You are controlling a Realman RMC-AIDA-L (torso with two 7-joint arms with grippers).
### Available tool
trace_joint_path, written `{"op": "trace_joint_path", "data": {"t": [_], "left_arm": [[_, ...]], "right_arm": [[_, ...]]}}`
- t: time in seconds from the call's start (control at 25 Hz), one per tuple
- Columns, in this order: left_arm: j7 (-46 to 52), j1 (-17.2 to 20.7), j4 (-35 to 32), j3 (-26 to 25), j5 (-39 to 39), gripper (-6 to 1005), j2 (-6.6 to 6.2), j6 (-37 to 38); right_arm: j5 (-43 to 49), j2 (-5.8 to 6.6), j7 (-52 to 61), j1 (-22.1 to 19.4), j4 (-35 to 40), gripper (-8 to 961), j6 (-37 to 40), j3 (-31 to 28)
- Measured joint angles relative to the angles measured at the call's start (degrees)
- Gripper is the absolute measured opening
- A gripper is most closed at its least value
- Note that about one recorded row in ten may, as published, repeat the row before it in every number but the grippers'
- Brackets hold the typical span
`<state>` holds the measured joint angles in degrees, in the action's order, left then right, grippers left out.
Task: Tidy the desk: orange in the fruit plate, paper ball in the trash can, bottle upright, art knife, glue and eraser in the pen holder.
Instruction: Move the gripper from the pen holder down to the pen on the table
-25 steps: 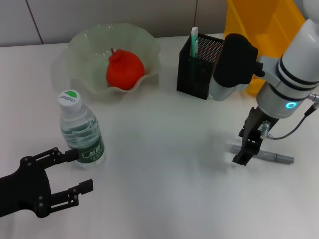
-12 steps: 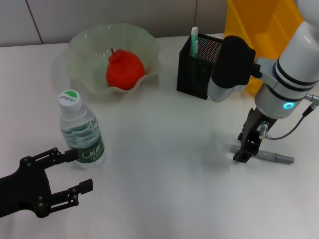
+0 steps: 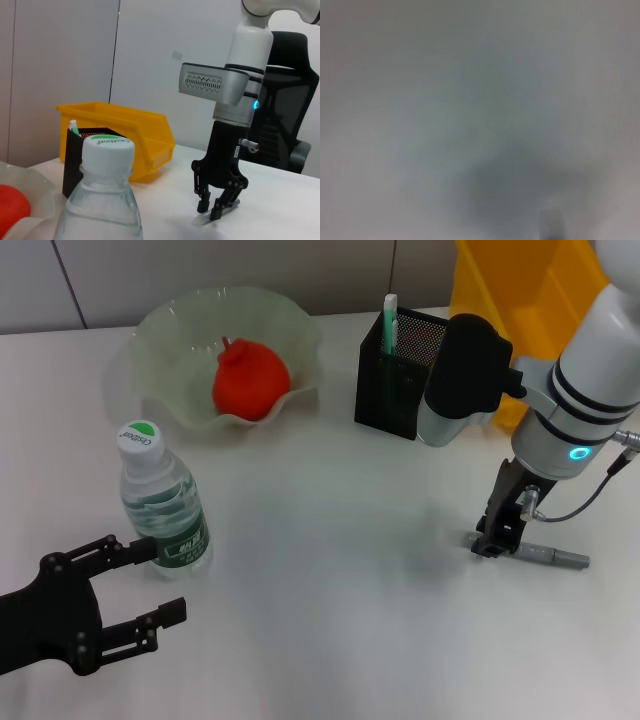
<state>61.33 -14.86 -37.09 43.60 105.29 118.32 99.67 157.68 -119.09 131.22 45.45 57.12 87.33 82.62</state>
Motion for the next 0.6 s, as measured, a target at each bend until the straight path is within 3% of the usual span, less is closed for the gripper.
{"op": "trace_joint_path", "data": {"t": [0.2,0.6], "left_arm": [[0.0,0.0,0.0,0.0,0.0,770,-0.03,0.0],[-0.1,0.0,0.0,0.0,0.0,770,-0.03,0.0]], "right_arm": [[0.0,0.00,0.0,0.1,-0.7,240,-0.2,0.0],[0.0,0.00,0.0,0.1,-1.0,196,-0.4,0.0]]}}
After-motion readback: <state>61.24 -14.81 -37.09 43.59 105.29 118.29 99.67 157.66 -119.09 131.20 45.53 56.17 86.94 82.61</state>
